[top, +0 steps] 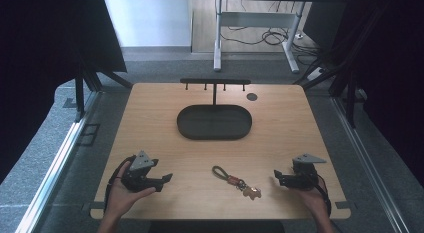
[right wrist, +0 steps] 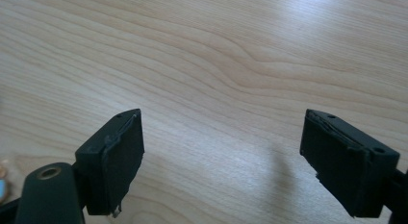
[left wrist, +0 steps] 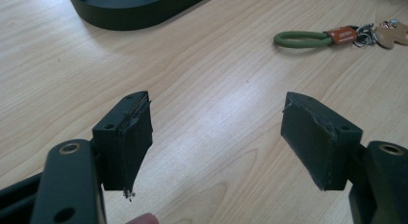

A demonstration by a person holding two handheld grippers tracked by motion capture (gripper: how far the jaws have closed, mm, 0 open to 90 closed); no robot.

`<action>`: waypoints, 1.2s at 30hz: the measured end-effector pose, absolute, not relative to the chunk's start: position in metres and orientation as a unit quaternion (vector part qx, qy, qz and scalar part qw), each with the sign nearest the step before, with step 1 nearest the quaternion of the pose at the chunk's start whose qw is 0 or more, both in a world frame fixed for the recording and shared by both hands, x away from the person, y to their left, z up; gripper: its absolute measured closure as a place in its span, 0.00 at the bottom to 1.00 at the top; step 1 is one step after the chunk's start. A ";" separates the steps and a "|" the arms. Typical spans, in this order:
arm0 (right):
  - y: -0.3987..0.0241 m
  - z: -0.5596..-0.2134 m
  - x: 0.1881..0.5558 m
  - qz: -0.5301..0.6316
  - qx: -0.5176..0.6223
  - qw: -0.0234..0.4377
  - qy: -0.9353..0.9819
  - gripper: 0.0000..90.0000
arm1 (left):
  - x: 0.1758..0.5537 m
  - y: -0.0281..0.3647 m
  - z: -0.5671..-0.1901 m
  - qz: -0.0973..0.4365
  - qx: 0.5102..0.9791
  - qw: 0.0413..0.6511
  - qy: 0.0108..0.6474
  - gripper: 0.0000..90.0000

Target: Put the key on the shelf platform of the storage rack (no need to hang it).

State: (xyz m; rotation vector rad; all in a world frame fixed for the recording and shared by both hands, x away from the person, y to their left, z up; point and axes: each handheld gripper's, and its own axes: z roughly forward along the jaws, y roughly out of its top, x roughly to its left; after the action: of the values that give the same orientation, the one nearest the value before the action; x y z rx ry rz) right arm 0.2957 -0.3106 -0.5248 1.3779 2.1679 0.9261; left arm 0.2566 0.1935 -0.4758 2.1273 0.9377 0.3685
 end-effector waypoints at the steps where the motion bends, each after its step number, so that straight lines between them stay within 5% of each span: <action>1: -0.311 -0.525 0.296 0.332 0.494 0.204 0.777 0.18 | 0.257 0.193 -0.476 0.145 0.835 0.384 0.368 0.30; 36: -0.261 -0.427 0.309 0.283 0.341 0.121 0.888 0.37 | 0.251 0.203 -0.471 0.143 0.822 0.400 0.378 0.30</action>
State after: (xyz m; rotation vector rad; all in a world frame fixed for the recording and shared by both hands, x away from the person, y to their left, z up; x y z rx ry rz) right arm 0.3091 -0.2613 -0.4268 0.9962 2.5948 0.8268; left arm 0.2510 0.2034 -0.4708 2.0809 0.9575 0.3625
